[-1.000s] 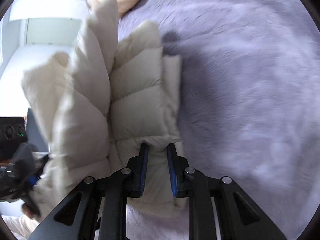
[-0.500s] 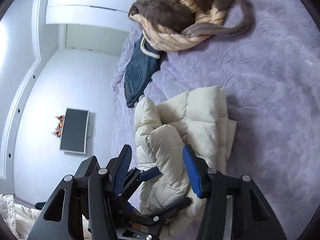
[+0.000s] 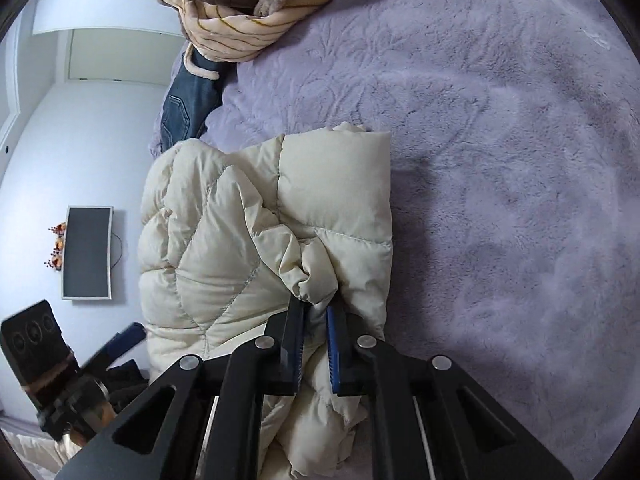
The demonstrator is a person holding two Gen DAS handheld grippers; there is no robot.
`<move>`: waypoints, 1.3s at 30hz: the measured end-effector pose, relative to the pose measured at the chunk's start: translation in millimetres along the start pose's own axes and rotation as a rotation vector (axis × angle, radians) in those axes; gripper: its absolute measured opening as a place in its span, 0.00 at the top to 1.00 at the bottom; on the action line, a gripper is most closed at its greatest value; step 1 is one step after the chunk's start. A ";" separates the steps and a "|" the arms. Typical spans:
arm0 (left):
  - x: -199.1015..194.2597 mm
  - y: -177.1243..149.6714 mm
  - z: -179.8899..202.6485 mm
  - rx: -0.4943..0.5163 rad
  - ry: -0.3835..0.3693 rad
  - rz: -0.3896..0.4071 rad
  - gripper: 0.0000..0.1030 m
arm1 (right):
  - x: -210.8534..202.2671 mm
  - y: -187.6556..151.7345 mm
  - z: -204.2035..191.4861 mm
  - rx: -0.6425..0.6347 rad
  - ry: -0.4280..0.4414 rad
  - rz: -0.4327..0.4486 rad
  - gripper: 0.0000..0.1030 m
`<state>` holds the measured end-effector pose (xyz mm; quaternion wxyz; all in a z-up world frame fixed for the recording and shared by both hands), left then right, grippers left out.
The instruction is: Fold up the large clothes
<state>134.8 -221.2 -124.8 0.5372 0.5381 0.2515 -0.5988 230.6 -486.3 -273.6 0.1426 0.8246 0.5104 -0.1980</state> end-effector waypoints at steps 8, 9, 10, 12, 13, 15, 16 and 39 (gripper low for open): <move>66.1 -3.4 -67.3 -0.248 -0.247 -0.246 0.17 | -6.6 -7.8 15.4 0.039 0.022 0.007 0.90; 72.6 -6.0 -64.5 -0.238 -0.250 -0.255 0.17 | -7.5 -8.5 15.3 0.039 0.020 0.006 0.90; 78.7 -7.8 -61.4 -0.219 -0.235 -0.256 0.13 | -4.0 -6.2 13.8 0.039 0.017 0.005 0.90; 89.4 -13.4 -52.9 -0.183 -0.190 -0.257 0.07 | -3.8 -6.3 13.7 0.042 0.012 0.004 0.90; 94.6 -16.0 -48.0 -0.171 -0.174 -0.261 0.07 | -4.1 -6.7 13.0 0.047 0.010 0.004 0.90; 100.4 -19.3 -40.3 -0.144 -0.127 -0.255 0.07 | -6.0 -7.3 7.7 0.046 -0.017 0.003 0.88; 101.8 -19.7 -36.7 -0.133 -0.110 -0.249 0.05 | -8.0 -7.5 3.3 0.038 -0.034 0.004 0.88; 116.2 -20.2 -44.2 -0.133 -0.122 -0.239 0.01 | 19.8 -20.3 5.1 0.048 0.096 -0.157 0.00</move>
Point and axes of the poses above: each gripper's, at about its wrist camera, not at the fingertips, and x roughly the way its jaws point, z to its right, y to its top, the point moved 6 cm from there along x, roughly the way its jaws point, and after that the axes turned 14 degrees about y, right-handed, at the moved point
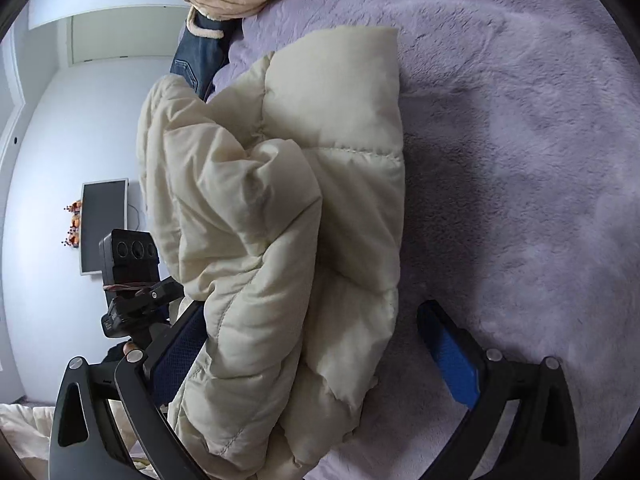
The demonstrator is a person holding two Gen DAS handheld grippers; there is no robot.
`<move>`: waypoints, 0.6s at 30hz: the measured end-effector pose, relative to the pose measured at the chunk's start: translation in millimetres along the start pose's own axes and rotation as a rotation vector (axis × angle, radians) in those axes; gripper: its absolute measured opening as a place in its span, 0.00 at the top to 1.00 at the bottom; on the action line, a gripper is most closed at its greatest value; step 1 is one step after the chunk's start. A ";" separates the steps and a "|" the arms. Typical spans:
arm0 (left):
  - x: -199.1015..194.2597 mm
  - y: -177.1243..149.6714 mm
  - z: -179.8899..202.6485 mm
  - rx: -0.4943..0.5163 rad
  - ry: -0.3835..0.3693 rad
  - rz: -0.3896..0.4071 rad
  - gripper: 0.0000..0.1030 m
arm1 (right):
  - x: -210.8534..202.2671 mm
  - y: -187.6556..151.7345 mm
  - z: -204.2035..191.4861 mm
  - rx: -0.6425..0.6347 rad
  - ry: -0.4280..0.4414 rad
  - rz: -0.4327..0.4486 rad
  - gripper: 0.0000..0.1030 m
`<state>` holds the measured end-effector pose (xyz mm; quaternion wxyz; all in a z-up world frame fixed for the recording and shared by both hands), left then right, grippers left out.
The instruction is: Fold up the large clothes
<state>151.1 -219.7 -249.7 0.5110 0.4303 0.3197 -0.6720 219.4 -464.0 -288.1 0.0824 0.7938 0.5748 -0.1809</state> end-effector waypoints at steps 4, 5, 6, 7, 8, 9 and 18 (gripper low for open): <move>6.5 0.2 -9.0 -0.034 -0.024 -0.005 0.00 | 14.5 12.4 3.2 0.000 0.015 -0.008 0.00; 8.1 0.7 -10.2 -0.043 -0.030 -0.006 0.00 | 18.1 15.2 3.5 0.003 0.025 -0.005 0.00; 9.4 1.0 -11.5 -0.050 -0.033 -0.005 0.00 | 22.1 17.8 3.7 0.008 0.038 -0.002 0.00; 10.3 1.2 -12.4 -0.054 -0.033 -0.004 0.00 | 26.0 20.1 3.5 0.013 0.051 0.002 0.00; 10.9 1.1 -13.2 -0.056 -0.031 -0.003 0.00 | 30.1 21.8 2.8 0.017 0.062 0.006 0.00; 11.7 1.5 -13.4 -0.057 -0.028 -0.003 0.00 | 34.1 23.1 1.9 0.019 0.069 0.008 0.00; 2.8 7.8 12.2 0.033 0.133 0.051 0.00 | 38.8 19.2 -2.4 0.073 0.067 0.041 0.04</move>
Point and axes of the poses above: each gripper's, at about its wrist camera, not at the fingertips, and x roughly the way its jaws point, z to its right, y to its top, the point moved 6 cm from there along x, roughly the way its jaws point, and after that the axes turned 14 degrees about y, right-handed, at the moved point
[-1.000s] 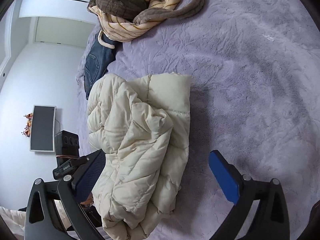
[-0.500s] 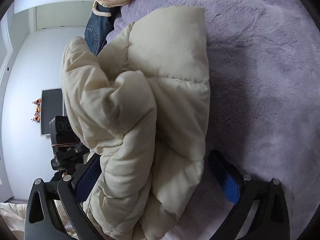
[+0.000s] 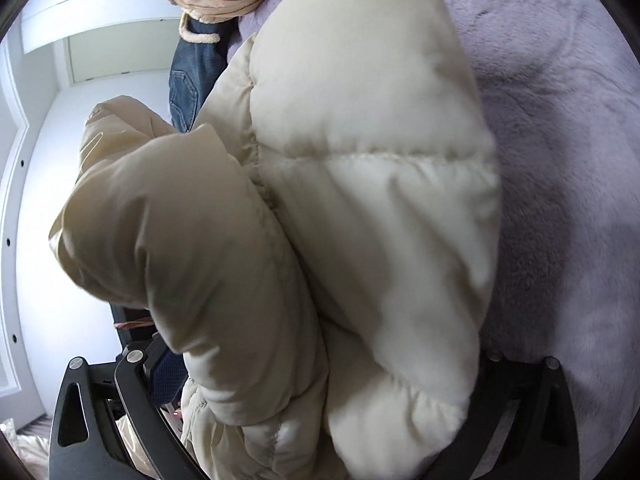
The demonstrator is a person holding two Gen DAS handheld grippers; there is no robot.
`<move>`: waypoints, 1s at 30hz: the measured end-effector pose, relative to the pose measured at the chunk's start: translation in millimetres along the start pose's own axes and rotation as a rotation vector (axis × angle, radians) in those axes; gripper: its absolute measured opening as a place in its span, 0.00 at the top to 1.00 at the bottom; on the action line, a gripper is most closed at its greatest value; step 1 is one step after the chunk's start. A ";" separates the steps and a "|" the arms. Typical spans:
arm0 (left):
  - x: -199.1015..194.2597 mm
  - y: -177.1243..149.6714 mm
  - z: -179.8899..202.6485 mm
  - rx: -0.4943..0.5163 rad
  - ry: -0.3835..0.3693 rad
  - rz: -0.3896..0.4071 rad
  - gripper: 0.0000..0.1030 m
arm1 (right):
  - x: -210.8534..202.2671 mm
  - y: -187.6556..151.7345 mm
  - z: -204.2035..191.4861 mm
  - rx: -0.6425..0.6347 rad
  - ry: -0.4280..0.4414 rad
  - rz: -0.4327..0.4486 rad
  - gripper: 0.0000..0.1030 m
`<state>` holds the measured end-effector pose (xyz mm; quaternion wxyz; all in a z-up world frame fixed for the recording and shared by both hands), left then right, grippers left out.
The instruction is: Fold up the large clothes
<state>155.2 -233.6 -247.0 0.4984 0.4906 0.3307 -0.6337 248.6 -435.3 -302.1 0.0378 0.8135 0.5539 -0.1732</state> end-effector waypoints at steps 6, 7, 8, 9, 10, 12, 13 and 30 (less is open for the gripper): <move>-9.3 2.0 17.3 0.049 0.089 0.037 0.05 | -7.9 -13.1 -7.2 0.043 0.041 0.026 0.39; -11.4 1.9 19.8 0.053 0.097 0.043 0.06 | -9.4 -15.0 -8.4 0.045 0.043 0.030 0.41; -13.5 2.2 22.6 0.057 0.106 0.048 0.06 | -12.9 -19.0 -8.9 0.048 0.047 0.035 0.44; -16.0 2.0 28.4 0.061 0.116 0.056 0.06 | -14.4 -21.1 -10.2 0.051 0.050 0.040 0.45; -19.2 1.6 31.1 0.067 0.124 0.063 0.08 | -15.7 -23.3 -12.0 0.051 0.054 0.044 0.46; -24.2 -1.0 35.5 0.075 0.137 0.076 0.08 | -17.3 -28.8 -15.5 0.051 0.065 0.050 0.46; -27.1 -1.5 37.5 0.077 0.140 0.080 0.08 | -21.1 -28.6 -17.4 0.052 0.072 0.053 0.46; -91.3 -38.7 22.2 0.057 0.169 0.139 0.08 | -27.8 -39.9 -38.7 0.025 0.133 0.049 0.46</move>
Point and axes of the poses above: each gripper's, at about its wrist camera, not at the fingertips, and x roughly the way its jaws point, z to its right, y to its top, the point moved 6 cm from there along x, roughly the way its jaws point, and after that the axes turned 14 degrees about y, right-handed, at the moved point
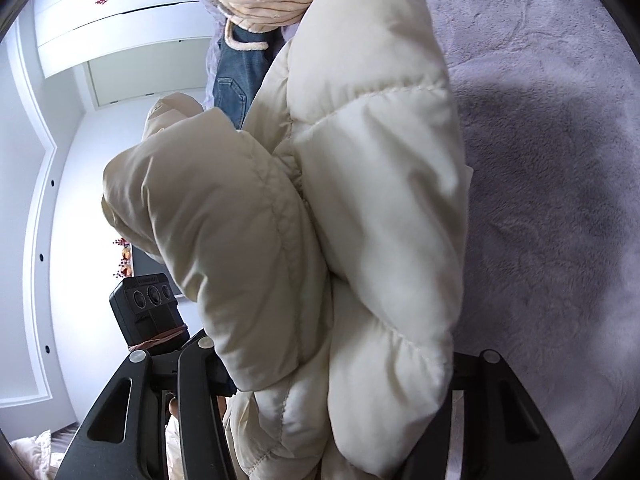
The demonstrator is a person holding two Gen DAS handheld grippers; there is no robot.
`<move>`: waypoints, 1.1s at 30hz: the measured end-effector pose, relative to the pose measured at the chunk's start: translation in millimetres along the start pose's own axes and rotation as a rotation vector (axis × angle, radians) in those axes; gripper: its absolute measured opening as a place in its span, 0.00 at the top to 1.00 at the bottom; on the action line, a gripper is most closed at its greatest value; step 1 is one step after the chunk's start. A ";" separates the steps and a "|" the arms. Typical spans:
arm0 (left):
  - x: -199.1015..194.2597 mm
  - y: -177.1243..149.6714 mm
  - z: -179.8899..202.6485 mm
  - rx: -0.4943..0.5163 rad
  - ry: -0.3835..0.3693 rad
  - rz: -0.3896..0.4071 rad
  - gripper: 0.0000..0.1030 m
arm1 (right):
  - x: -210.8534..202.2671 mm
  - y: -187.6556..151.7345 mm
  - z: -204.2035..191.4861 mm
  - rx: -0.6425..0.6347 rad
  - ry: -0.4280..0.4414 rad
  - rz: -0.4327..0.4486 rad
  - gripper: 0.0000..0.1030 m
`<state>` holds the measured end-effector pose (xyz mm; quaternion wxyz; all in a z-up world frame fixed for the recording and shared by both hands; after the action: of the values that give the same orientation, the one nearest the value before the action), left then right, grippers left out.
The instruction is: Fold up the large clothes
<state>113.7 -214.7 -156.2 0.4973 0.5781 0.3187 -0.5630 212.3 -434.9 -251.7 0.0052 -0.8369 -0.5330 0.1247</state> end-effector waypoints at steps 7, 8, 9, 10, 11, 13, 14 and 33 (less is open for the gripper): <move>-24.9 -5.6 -42.6 -0.066 -0.001 0.038 0.08 | 43.3 13.0 -17.6 -0.057 -0.021 -0.052 0.46; -27.8 -3.6 -52.7 -0.077 -0.004 0.045 0.08 | 56.2 17.7 -22.8 -0.068 -0.025 -0.057 0.46; -30.6 -1.3 -63.9 -0.086 -0.004 0.051 0.08 | 65.1 20.0 -27.1 -0.080 -0.026 -0.063 0.46; -33.6 1.1 -76.3 -0.094 -0.001 0.058 0.08 | 74.7 23.7 -31.6 -0.089 -0.025 -0.068 0.46; -36.0 4.0 -89.4 -0.099 0.003 0.065 0.08 | 85.9 25.8 -34.4 -0.096 -0.024 -0.073 0.46; -40.2 11.4 -115.8 -0.112 0.015 0.079 0.08 | 111.4 31.0 -39.4 -0.108 -0.021 -0.083 0.46; -42.1 15.3 -131.0 -0.121 0.022 0.088 0.08 | 126.3 34.1 -42.1 -0.114 -0.019 -0.089 0.46; 37.1 96.6 -316.3 -0.235 0.208 0.159 0.08 | 350.3 162.1 -12.4 -0.202 -0.107 -0.173 0.41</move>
<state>315.0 44.3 -211.9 0.5688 0.5945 0.3855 -0.4177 499.8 -190.4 -333.7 -0.0967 -0.7761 -0.6127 0.1140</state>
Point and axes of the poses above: each gripper's, at about its wrist camera, not at the fingertips, and x roughly the way its jaws point, z to its right, y to its top, the point moved 6 cm from there along x, roughly the way its jaws point, and after that the axes turned 14 degrees about y, right-handed, at the moved point
